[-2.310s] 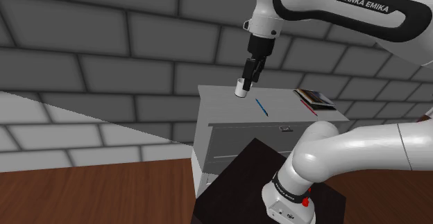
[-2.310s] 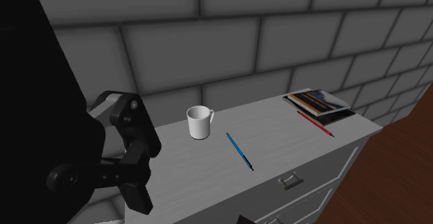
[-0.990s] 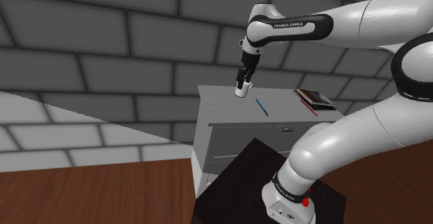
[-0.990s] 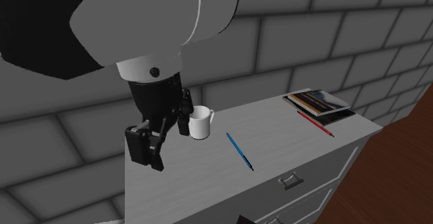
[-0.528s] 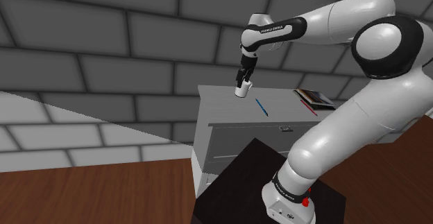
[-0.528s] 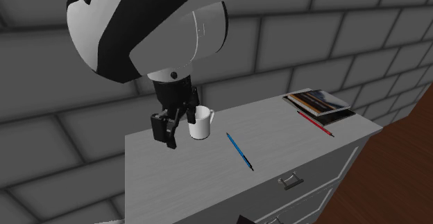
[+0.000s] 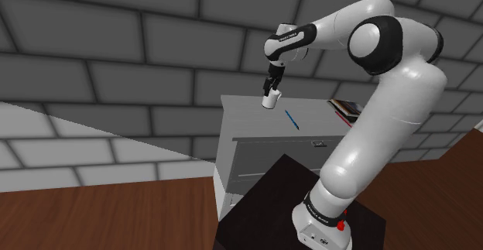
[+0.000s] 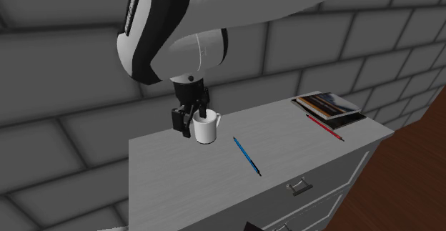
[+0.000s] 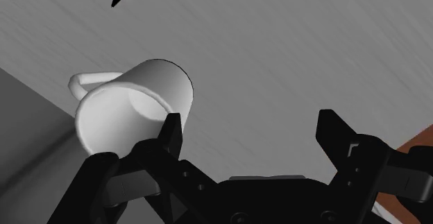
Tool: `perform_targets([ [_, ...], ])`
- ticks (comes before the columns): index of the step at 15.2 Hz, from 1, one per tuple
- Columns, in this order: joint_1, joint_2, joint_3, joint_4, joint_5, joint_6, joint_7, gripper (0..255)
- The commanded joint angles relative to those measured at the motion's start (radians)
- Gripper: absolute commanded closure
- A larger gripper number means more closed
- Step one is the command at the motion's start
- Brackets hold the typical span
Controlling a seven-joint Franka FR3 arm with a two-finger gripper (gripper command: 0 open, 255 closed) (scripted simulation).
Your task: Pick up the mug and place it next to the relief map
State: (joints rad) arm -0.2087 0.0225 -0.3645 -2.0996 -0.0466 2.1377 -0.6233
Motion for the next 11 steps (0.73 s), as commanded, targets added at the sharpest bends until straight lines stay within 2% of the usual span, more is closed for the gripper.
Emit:
perform_targets([
  [1, -0.017, 0.080, -0.014, 0.062, 0.032, 0.021, -0.040, 0],
  [4, -0.045, 0.178, -0.023, 0.146, 0.075, 0.039, -0.087, 0],
  [11, -0.055, 0.229, -0.016, 0.111, 0.099, 0.121, -0.103, 0],
])
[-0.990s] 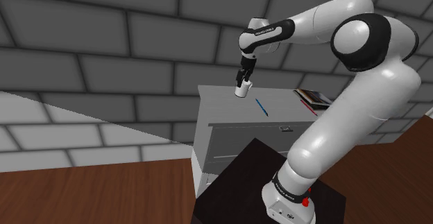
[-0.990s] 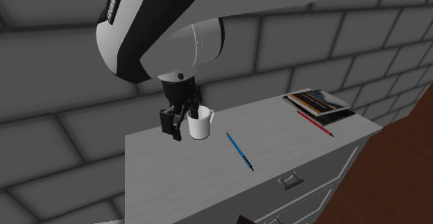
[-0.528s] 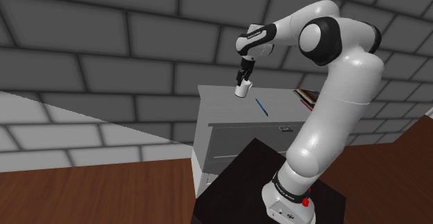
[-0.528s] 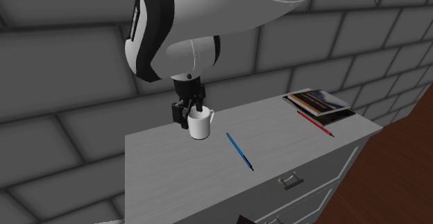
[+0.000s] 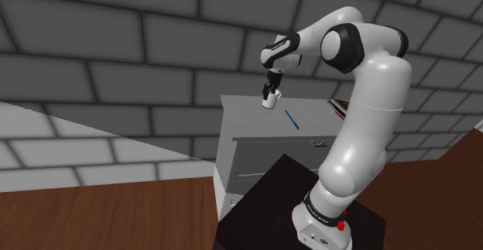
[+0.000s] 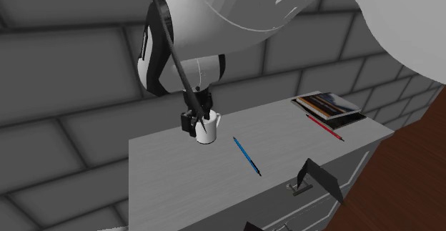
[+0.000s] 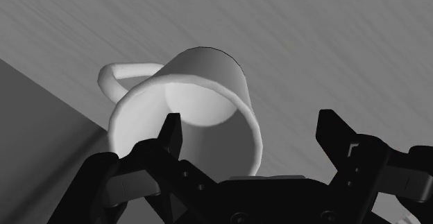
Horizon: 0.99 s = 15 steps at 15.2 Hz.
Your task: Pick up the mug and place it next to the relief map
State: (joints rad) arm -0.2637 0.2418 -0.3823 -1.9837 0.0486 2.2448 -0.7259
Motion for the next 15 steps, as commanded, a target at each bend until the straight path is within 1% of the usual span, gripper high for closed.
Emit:
perform_targets([
  [1, -0.001, 0.014, 0.002, -0.007, 0.007, 0.020, -0.002, 0],
  [8, -0.001, 0.014, 0.002, -0.007, 0.006, 0.020, -0.002, 0],
  [9, -0.001, 0.014, 0.002, -0.007, 0.006, 0.020, -0.002, 255],
  [15, -0.001, 0.014, 0.002, -0.007, 0.006, 0.020, -0.002, 255],
])
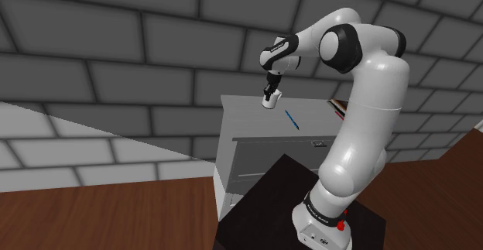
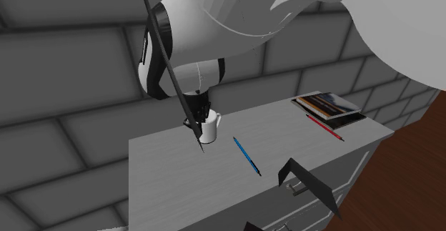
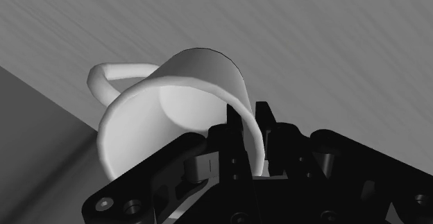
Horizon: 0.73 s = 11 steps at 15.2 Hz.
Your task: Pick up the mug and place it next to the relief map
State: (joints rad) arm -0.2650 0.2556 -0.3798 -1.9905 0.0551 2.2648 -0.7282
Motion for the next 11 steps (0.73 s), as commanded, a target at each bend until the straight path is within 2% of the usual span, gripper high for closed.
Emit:
perform_targets([
  [1, 0.000, 0.000, 0.000, 0.000, 0.000, 0.000, 0.000, 255],
  [3, 0.000, 0.000, 0.000, 0.000, 0.000, 0.000, 0.000, 255],
  [11, 0.007, -0.053, -0.008, 0.046, -0.025, -0.095, 0.013, 255],
])
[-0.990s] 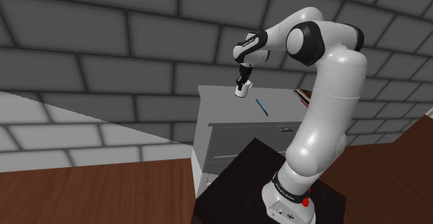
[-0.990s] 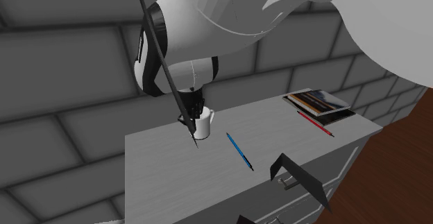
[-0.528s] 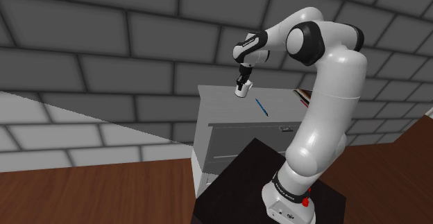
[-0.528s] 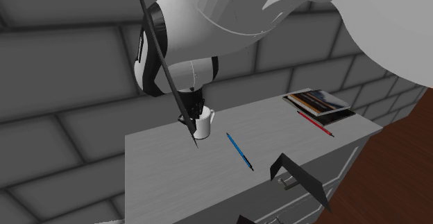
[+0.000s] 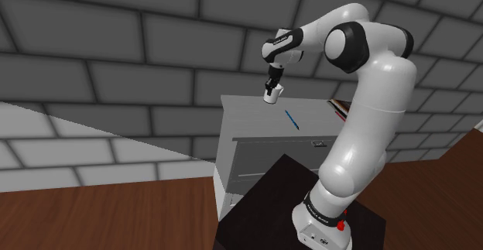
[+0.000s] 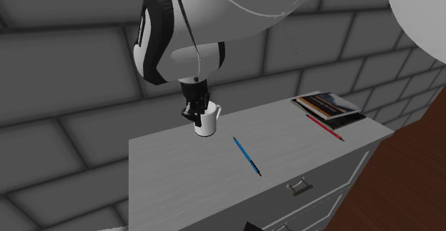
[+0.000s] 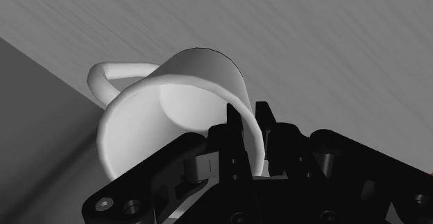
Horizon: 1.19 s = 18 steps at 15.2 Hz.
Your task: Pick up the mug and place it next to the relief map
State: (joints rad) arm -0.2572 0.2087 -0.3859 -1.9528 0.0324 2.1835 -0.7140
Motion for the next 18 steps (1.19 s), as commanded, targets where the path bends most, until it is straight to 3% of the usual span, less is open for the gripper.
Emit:
perform_targets([
  [1, 0.000, -0.012, -0.002, 0.015, -0.005, -0.026, 0.001, 255],
  [18, 0.007, -0.081, -0.008, 0.164, -0.035, -0.239, 0.013, 255],
])
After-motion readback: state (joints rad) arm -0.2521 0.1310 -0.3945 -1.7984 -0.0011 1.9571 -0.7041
